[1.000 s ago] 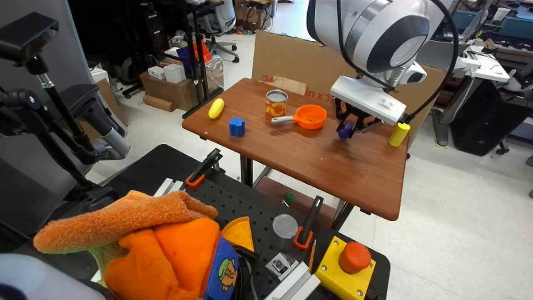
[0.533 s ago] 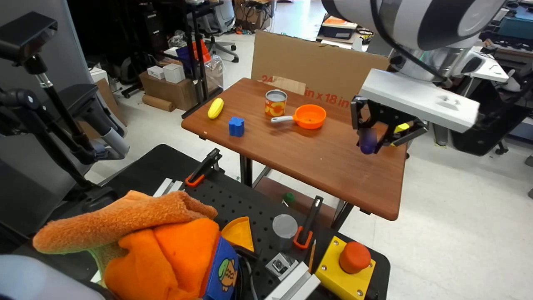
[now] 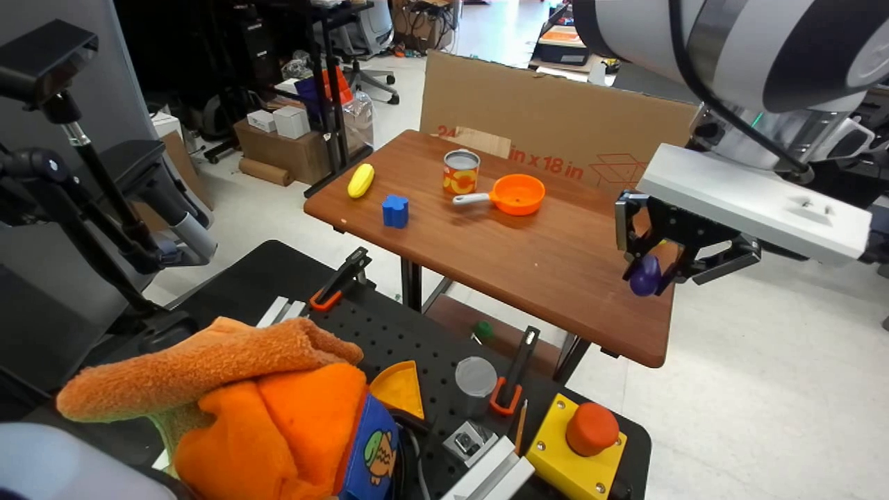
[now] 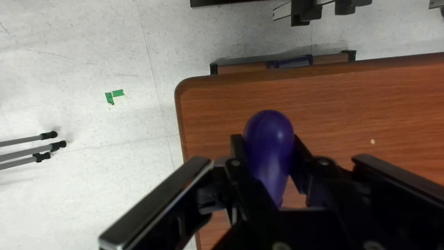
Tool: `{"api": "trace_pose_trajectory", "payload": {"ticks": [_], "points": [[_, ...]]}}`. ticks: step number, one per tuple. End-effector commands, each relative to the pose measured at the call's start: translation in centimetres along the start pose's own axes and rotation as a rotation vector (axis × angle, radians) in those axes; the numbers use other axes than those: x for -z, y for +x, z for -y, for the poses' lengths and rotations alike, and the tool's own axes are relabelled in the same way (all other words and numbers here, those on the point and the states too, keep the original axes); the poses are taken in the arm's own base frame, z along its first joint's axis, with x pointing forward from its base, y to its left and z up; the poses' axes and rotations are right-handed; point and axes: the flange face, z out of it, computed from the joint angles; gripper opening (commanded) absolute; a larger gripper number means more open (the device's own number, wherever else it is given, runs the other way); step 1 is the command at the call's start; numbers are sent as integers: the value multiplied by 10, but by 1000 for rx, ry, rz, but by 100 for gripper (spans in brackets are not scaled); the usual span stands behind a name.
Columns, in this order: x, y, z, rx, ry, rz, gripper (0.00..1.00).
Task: Move the purple object
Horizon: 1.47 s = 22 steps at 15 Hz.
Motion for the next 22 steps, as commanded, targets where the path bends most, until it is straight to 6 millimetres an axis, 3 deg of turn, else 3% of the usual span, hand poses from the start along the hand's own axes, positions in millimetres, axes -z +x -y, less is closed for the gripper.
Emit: {"api": "trace_pose_trajectory", "payload": {"ticks": [1,8,12,13,15,19,22], "points": [[-17,12,-7,-12,-17,17,8],[-51,41,-14,10,-6,35,8],[-67,44,-16,22,-10,61,8],[-69,43,-16,28,-12,64,58],[-73,45,-15,26,-13,69,66],[-61,37,-4,31,-13,77,96],[-39,22,16,78,9,75,100]]}}
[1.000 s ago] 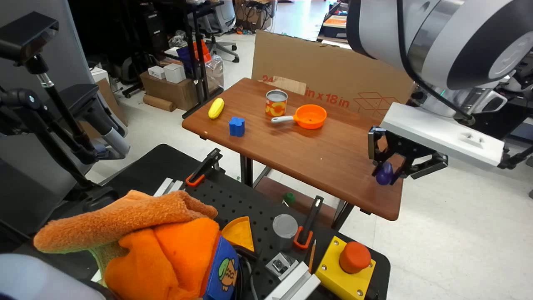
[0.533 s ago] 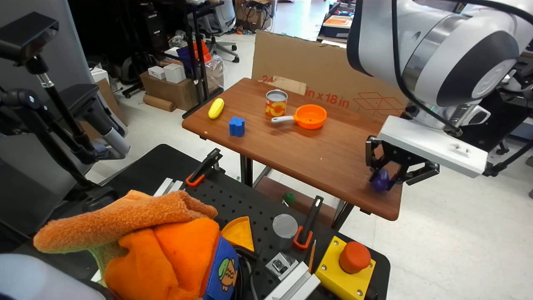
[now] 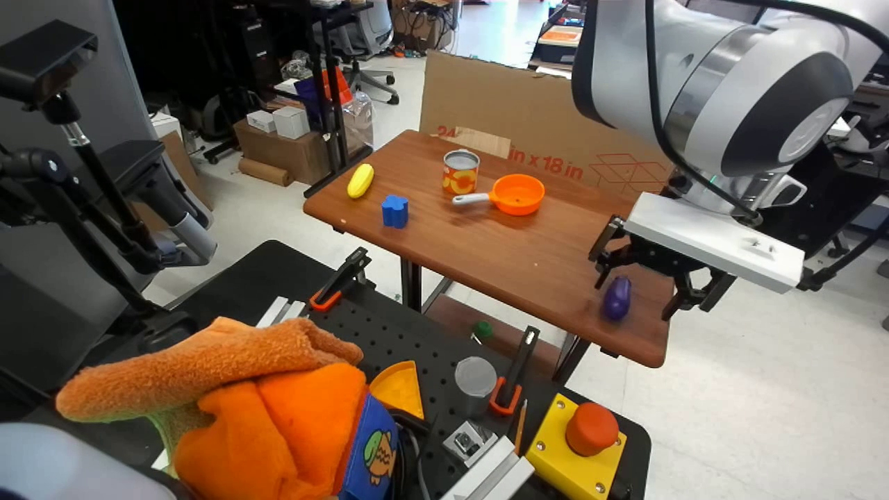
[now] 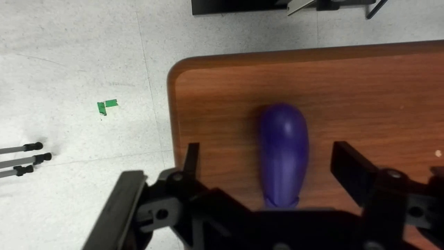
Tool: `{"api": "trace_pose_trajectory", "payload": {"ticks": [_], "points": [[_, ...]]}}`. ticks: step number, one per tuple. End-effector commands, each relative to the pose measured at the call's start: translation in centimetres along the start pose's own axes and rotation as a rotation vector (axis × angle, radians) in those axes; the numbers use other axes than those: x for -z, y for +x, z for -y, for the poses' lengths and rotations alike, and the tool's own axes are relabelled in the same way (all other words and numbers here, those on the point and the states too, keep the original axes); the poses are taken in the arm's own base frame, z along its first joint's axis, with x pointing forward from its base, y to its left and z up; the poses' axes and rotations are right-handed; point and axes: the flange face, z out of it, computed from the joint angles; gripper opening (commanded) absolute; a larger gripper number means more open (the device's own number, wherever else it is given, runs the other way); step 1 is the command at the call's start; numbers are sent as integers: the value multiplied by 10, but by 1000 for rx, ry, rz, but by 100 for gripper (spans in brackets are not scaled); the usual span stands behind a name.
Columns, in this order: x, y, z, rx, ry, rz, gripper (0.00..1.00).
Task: Move the purple object
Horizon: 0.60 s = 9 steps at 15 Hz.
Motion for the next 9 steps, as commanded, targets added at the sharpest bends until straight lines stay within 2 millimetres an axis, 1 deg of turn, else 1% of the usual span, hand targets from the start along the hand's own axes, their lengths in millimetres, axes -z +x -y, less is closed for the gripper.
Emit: {"api": "trace_pose_trajectory", "payload": {"ticks": [1,3,4,5,6,7,9], "points": [[45,-27,39,82,32,-25,100],[71,-35,66,124,68,-74,100],[38,-13,43,74,33,-38,100],[52,-17,57,91,47,-54,100],[63,-21,66,104,51,-65,100],[70,-25,70,108,52,-72,100],[72,-31,70,110,53,-73,100]]}}
